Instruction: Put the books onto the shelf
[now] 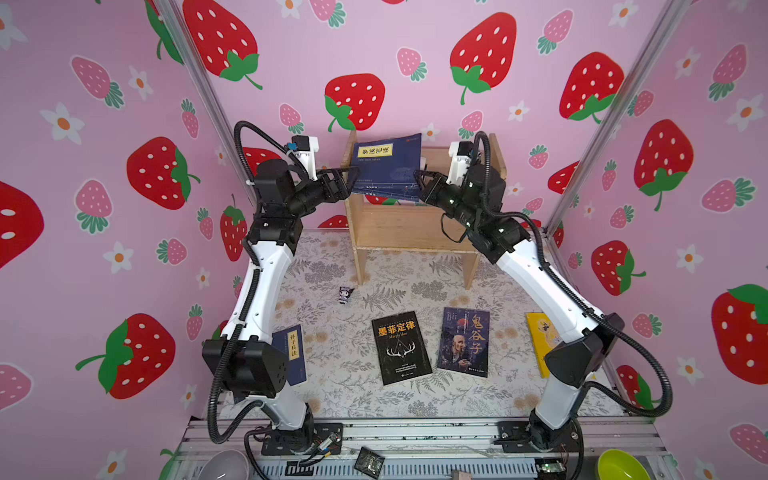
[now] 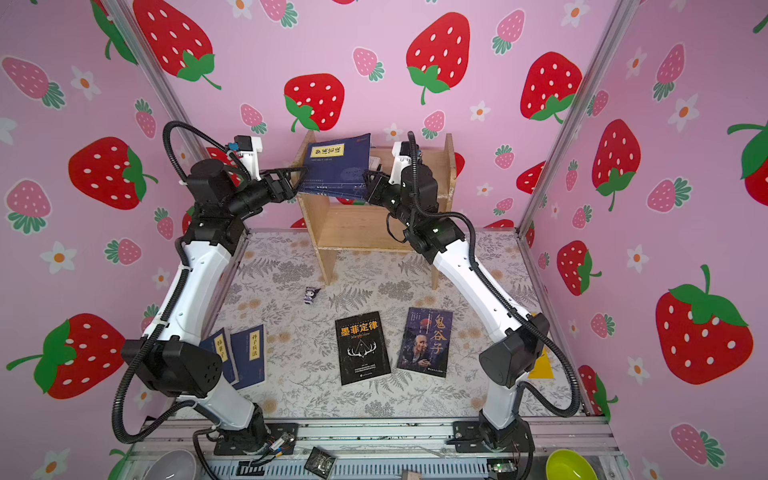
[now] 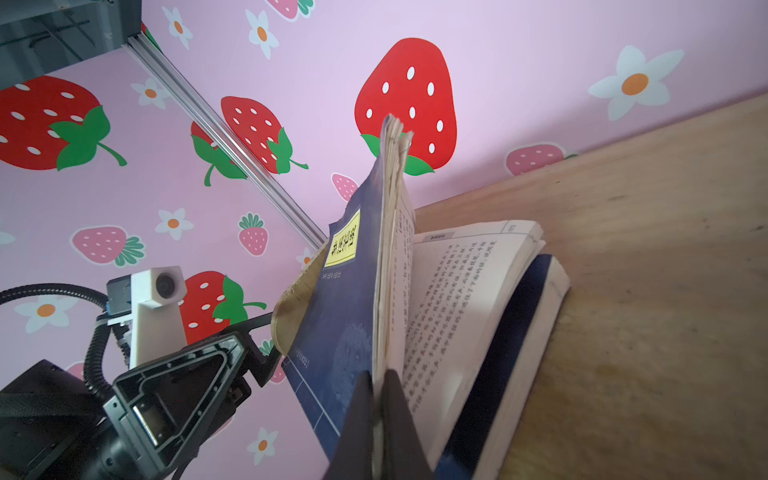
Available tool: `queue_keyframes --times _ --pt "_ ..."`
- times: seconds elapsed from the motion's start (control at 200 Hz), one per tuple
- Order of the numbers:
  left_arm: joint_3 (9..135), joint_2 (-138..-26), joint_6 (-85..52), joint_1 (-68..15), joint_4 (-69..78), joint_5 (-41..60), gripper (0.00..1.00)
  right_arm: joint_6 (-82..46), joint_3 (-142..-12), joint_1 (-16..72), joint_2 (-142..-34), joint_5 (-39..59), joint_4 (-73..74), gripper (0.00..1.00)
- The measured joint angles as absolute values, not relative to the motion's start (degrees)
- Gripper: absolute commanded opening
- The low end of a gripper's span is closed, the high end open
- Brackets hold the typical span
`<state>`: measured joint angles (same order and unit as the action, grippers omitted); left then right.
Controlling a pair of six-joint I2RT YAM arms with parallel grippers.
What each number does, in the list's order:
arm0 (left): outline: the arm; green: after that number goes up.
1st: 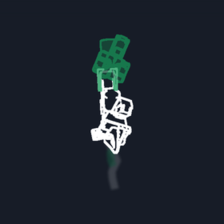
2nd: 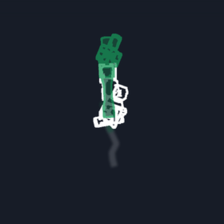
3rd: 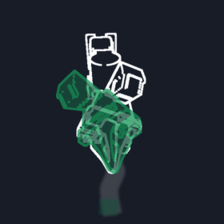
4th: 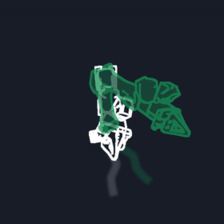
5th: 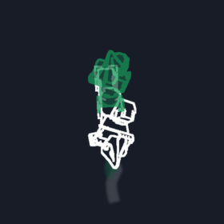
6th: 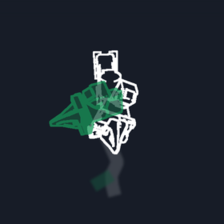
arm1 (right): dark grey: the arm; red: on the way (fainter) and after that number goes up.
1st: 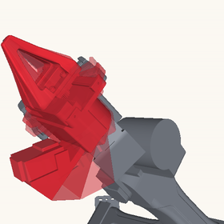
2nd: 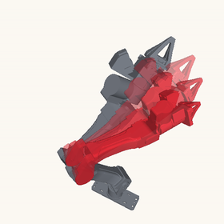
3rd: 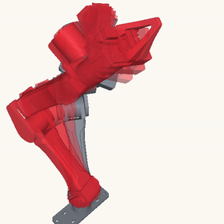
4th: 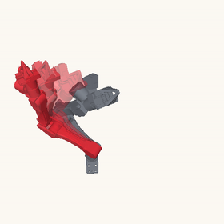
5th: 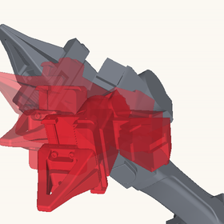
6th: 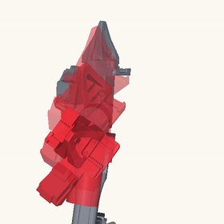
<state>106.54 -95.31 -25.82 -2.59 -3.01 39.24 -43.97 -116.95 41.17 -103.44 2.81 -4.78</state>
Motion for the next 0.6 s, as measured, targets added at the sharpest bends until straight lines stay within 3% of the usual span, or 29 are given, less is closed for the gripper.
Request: queue_keyframes --times 0.235,0.44,0.595 --pt "106.3 -94.3 -19.2 -3.4 -7.2 37.9 0.83 -43.2 -117.1 41.5 -103.4 1.4 -6.1 0.00" --pt "98.3 -86.1 -9.0 -9.0 -15.1 24.6 0.80 -42.5 -117.6 41.6 -103.5 1.3 -6.7 0.00" --pt "91.0 -80.9 -7.7 -18.5 -15.7 16.5 0.76 -42.1 -117.8 41.8 -103.5 1.3 -6.7 0.00"
